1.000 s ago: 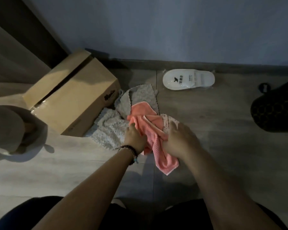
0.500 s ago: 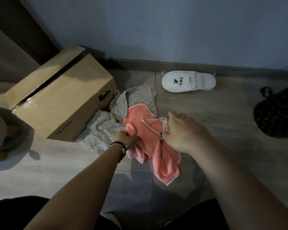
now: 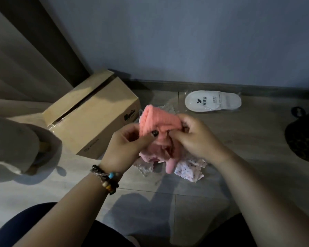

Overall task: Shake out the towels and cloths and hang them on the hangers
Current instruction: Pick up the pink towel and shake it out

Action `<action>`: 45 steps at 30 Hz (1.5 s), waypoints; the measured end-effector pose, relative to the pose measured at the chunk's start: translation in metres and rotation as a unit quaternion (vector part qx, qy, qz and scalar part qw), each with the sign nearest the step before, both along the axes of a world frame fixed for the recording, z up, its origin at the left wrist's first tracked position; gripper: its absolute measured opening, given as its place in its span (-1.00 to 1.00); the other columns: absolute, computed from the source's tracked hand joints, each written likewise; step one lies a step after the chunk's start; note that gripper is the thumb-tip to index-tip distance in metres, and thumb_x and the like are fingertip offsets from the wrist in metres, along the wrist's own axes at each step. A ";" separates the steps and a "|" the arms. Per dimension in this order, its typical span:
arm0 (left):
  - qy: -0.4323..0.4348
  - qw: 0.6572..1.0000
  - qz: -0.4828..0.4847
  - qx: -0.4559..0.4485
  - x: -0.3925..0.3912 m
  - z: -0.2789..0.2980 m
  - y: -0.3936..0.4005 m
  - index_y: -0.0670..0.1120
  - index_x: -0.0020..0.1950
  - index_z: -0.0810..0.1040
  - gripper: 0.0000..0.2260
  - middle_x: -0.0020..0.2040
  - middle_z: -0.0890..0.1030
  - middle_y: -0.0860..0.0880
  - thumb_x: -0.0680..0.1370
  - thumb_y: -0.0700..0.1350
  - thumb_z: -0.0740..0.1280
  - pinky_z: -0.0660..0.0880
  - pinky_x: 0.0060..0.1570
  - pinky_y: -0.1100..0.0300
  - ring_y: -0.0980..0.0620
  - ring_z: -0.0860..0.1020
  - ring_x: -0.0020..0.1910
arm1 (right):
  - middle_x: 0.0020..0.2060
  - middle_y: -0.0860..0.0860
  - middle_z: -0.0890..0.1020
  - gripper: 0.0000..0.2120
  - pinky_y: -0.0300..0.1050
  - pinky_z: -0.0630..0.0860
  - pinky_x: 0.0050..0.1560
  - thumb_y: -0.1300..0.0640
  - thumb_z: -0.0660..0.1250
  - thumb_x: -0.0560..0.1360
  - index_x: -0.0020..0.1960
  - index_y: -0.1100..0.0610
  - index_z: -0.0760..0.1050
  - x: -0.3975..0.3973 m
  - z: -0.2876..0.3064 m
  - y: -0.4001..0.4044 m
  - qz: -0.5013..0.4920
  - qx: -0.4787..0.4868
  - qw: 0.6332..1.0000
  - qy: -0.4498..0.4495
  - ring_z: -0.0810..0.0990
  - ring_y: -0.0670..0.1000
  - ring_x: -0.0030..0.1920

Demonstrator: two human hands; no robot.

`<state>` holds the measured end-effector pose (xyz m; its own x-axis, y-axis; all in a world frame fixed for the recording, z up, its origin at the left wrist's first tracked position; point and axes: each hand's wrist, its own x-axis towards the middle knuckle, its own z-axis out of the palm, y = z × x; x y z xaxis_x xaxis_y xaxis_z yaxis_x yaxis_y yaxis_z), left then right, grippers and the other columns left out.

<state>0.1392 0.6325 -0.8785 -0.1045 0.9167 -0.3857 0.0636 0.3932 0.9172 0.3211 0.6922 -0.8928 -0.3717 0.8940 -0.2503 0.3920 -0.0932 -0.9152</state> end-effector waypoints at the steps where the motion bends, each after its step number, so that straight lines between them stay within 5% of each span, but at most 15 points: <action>1: 0.013 1.000 0.008 0.006 -0.001 -0.002 0.006 -0.10 0.11 0.57 -0.63 0.00 0.68 -0.05 0.36 -0.02 0.53 0.55 -0.06 0.15 0.03 0.65 -0.05 | -0.17 -0.12 0.67 -0.77 -0.19 0.50 -0.05 0.30 0.34 0.49 -0.06 -0.04 0.54 0.000 0.004 0.002 -0.028 -0.006 0.999 0.042 0.63 -0.16 -0.13; 4: 0.001 1.000 -0.010 0.018 0.000 -0.009 0.020 -0.03 0.31 0.39 -0.25 0.25 0.54 0.02 0.20 0.14 0.54 0.49 0.22 0.02 0.04 0.52 0.25 | -0.31 -0.16 0.65 -0.83 -0.30 0.46 -0.21 0.27 0.31 0.51 -0.11 0.00 0.54 0.003 0.016 0.008 -0.100 -0.006 0.986 0.134 0.60 -0.19 -0.25; 6: 0.051 0.997 -0.058 0.027 0.003 -0.009 0.020 0.05 0.34 0.33 -0.20 0.25 0.50 0.13 0.17 0.17 0.52 0.47 0.22 0.17 0.21 0.48 0.24 | -0.30 -0.14 0.65 -0.84 -0.26 0.46 -0.18 0.24 0.30 0.55 -0.13 0.03 0.58 0.005 0.027 0.008 -0.150 0.013 0.975 0.164 0.58 -0.17 -0.24; 7: 0.105 0.990 -0.085 0.036 0.004 -0.007 0.017 0.06 0.34 0.36 -0.24 0.19 0.52 0.18 0.19 0.19 0.50 0.48 0.16 0.26 0.28 0.49 0.17 | -0.28 -0.12 0.65 -0.85 -0.24 0.47 -0.16 0.21 0.30 0.57 -0.12 0.04 0.60 0.006 0.034 0.005 -0.179 0.018 0.968 0.175 0.58 -0.15 -0.22; 9: 0.172 0.978 -0.095 0.067 0.009 0.003 0.010 0.03 0.24 0.51 -0.43 0.05 0.63 0.11 0.28 0.21 0.44 0.54 0.06 0.12 0.18 0.58 0.04 | -0.25 -0.09 0.65 -0.86 -0.22 0.48 -0.15 0.15 0.30 0.57 -0.12 0.06 0.61 0.008 0.052 0.000 -0.222 0.017 0.956 0.188 0.58 -0.12 -0.19; 13: 0.143 0.986 -0.023 0.083 0.016 0.056 -0.006 0.15 0.01 0.53 -0.77 -0.08 0.64 0.07 0.39 0.12 0.39 0.57 -0.07 0.03 0.04 0.59 -0.07 | -0.25 0.05 0.60 -0.86 -0.05 0.45 -0.13 0.08 0.32 0.54 -0.14 0.12 0.57 0.021 0.111 -0.007 -0.265 0.047 0.954 0.128 0.54 -0.02 -0.20; 16: 0.147 0.986 0.018 0.076 0.017 0.118 -0.015 0.11 -0.03 0.54 -0.89 -0.11 0.62 0.07 0.49 0.03 0.40 0.59 -0.13 0.09 0.07 0.58 -0.12 | -0.26 0.04 0.63 -0.85 -0.08 0.49 -0.15 0.06 0.31 0.55 -0.19 0.03 0.56 0.036 0.181 -0.012 -0.302 0.068 0.948 0.072 0.56 -0.07 -0.23; 20: 0.133 0.986 0.019 0.094 0.023 0.226 -0.021 0.06 -0.08 0.58 -0.96 -0.19 0.61 0.07 0.53 0.00 0.39 0.46 -0.27 0.41 0.24 0.52 -0.25 | -0.21 0.11 0.64 -0.92 -0.21 0.43 -0.25 0.12 0.32 0.54 -0.11 0.08 0.54 0.058 0.277 -0.029 -0.307 0.075 0.949 0.000 0.56 -0.05 -0.25; 25: -0.018 0.994 0.080 0.072 0.041 0.383 -0.035 0.04 -0.08 0.67 -0.83 -0.18 0.68 0.07 0.43 0.10 0.45 0.56 -0.11 0.13 0.07 0.60 -0.13 | 0.06 -0.02 0.53 -0.74 -0.45 0.42 -0.11 0.20 0.36 0.49 0.04 -0.12 0.42 0.066 0.399 -0.079 -0.363 0.103 0.926 -0.022 0.56 -0.15 -0.02; 28: -0.094 0.988 0.117 0.045 0.053 0.470 -0.052 0.01 -0.07 0.68 -0.87 -0.07 0.69 -0.02 0.49 0.04 0.41 0.57 -0.01 -0.03 -0.05 0.63 -0.02 | -0.04 0.02 0.63 -0.91 -0.25 0.47 -0.09 0.17 0.35 0.51 0.02 0.08 0.54 0.057 0.473 -0.117 -0.326 -0.014 0.941 0.093 0.61 -0.10 -0.09; 30: -0.134 0.980 0.147 0.026 0.058 0.525 -0.067 -0.04 -0.06 0.67 -0.90 -0.06 0.69 -0.07 0.52 -0.04 0.40 0.57 -0.01 -0.07 -0.10 0.64 -0.01 | -0.06 0.08 0.68 -0.69 -0.06 0.53 -0.03 -0.04 0.33 0.49 0.03 0.20 0.58 0.050 0.513 -0.143 -0.237 -0.135 0.944 0.186 0.65 0.02 -0.05; 33: -0.156 0.976 0.152 0.020 0.055 0.587 -0.090 -0.08 0.11 0.63 -0.79 0.04 0.67 -0.11 0.49 -0.10 0.42 0.57 0.04 -0.10 -0.15 0.63 0.06 | -0.08 0.07 0.70 -0.76 -0.08 0.52 -0.04 -0.02 0.37 0.48 -0.03 0.15 0.62 0.042 0.564 -0.175 -0.148 -0.186 0.955 0.176 0.65 0.04 -0.06; 37: -0.215 0.972 0.045 0.090 0.048 0.650 -0.125 -0.05 0.35 0.47 -0.47 0.11 0.67 -0.09 0.38 -0.21 0.44 0.56 0.07 -0.02 -0.12 0.63 0.11 | -0.25 0.01 0.70 -0.91 -0.13 0.55 -0.20 0.17 0.37 0.51 -0.14 0.14 0.63 0.030 0.628 -0.196 -0.185 -0.056 0.976 0.104 0.65 -0.05 -0.23; 40: -0.210 0.966 -0.068 0.138 0.039 0.677 -0.160 -0.03 0.42 0.34 -0.30 0.14 0.65 -0.01 0.34 -0.28 0.50 0.58 -0.04 0.18 0.01 0.63 0.09 | -0.13 0.15 0.71 -0.84 0.05 0.59 -0.03 0.11 0.36 0.52 -0.07 0.19 0.64 0.021 0.680 -0.209 -0.287 -0.018 0.942 0.171 0.69 0.12 -0.10; 45: -0.025 0.924 -0.280 0.259 0.018 0.700 -0.210 0.16 0.49 0.10 -0.09 0.34 0.37 0.12 0.26 -0.02 0.54 0.55 0.03 0.27 0.21 0.48 0.23 | -0.06 0.13 0.70 -0.70 0.09 0.57 0.12 0.02 0.23 0.60 -0.03 0.21 0.63 0.010 0.745 -0.245 -0.343 0.019 0.927 0.150 0.67 0.10 -0.01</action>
